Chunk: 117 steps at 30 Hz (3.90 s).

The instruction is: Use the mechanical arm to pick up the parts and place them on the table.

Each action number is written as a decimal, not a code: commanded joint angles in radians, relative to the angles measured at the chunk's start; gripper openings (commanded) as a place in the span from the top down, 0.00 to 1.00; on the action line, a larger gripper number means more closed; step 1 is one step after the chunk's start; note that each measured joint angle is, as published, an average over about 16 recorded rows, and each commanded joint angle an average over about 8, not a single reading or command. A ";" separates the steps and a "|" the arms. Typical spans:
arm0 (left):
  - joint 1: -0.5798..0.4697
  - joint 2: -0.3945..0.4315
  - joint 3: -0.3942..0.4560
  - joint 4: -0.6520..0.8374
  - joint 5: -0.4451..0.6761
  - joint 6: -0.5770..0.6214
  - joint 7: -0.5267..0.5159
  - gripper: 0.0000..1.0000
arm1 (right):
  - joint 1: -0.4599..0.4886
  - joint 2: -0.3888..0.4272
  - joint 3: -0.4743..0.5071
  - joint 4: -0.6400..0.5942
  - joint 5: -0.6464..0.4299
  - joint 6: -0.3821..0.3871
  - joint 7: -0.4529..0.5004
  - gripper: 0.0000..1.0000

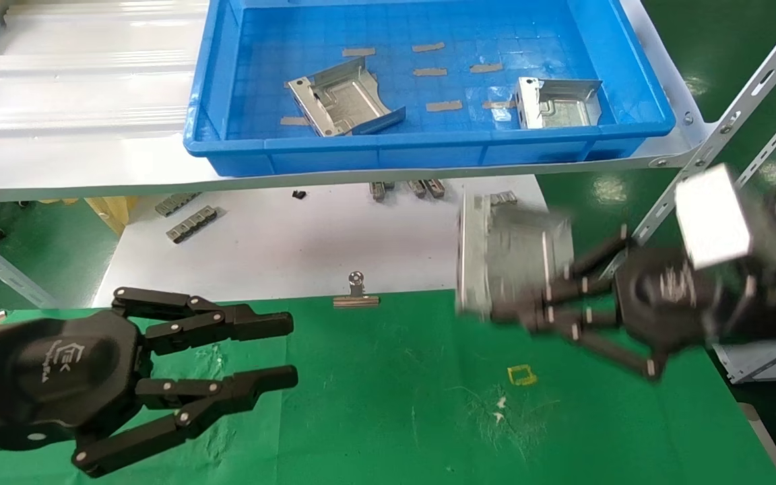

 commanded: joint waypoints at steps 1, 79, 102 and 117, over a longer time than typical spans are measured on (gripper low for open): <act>0.000 0.000 0.000 0.000 0.000 0.000 0.000 0.00 | -0.033 0.010 -0.013 -0.022 0.001 -0.043 -0.044 1.00; 0.000 0.000 0.000 0.000 0.000 0.000 0.000 0.00 | -0.014 -0.253 -0.047 -0.669 0.108 -0.094 -0.134 0.00; 0.000 0.000 0.000 0.000 0.000 0.000 0.000 0.00 | -0.085 -0.236 0.039 -0.577 0.083 -0.079 -0.126 0.00; 0.000 0.000 0.000 0.000 0.000 0.000 0.000 0.00 | -0.266 -0.171 0.240 -0.321 0.108 -0.052 -0.028 0.00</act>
